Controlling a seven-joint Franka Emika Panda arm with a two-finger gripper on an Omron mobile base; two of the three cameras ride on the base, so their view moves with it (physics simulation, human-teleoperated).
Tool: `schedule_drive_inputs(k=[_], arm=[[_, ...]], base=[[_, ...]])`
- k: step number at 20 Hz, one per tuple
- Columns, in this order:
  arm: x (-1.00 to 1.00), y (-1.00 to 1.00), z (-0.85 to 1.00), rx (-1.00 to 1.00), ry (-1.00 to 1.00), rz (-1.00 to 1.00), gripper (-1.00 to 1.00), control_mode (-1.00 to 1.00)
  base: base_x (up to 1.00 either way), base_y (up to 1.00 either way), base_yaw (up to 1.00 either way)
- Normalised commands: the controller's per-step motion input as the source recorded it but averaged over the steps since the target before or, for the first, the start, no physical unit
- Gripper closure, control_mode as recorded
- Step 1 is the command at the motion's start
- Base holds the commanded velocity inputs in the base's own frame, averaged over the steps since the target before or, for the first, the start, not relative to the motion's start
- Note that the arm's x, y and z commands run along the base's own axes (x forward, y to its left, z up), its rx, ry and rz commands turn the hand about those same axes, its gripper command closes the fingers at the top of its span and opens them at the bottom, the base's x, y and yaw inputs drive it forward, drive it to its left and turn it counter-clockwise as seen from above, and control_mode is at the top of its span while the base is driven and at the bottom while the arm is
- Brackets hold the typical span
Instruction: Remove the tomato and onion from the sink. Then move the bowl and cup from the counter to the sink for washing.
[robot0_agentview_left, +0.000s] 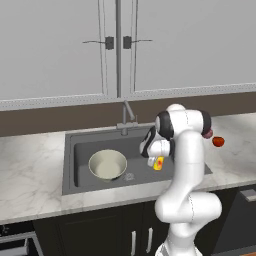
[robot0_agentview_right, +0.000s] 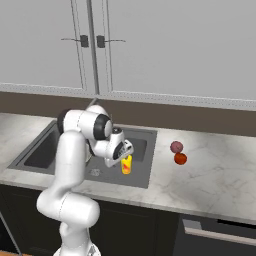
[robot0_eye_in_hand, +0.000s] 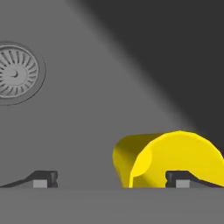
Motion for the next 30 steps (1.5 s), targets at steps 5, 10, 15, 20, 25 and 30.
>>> schedule_drive_inputs(k=[5,10,15,20,25,30], arm=[[-0.1,0.0,0.25,0.03,0.0,0.0,-1.0,-1.0],[-0.17,0.0,0.36,0.01,0.0,0.0,-1.0,-1.0],[-0.22,-0.01,0.39,0.0,-0.04,-0.02,-1.0,-1.0],[-0.23,0.0,0.39,0.0,-0.01,-0.13,-1.0,-1.0],[-0.28,0.0,0.38,0.0,-0.01,-0.18,-1.0,-1.0],[-0.27,0.02,0.4,0.0,-0.01,-0.18,-1.0,-1.0]], base=[[0.0,0.0,0.0],[0.0,0.0,0.0],[0.0,0.0,0.0],[0.0,0.0,0.0],[0.0,0.0,0.0],[0.0,0.0,0.0]])
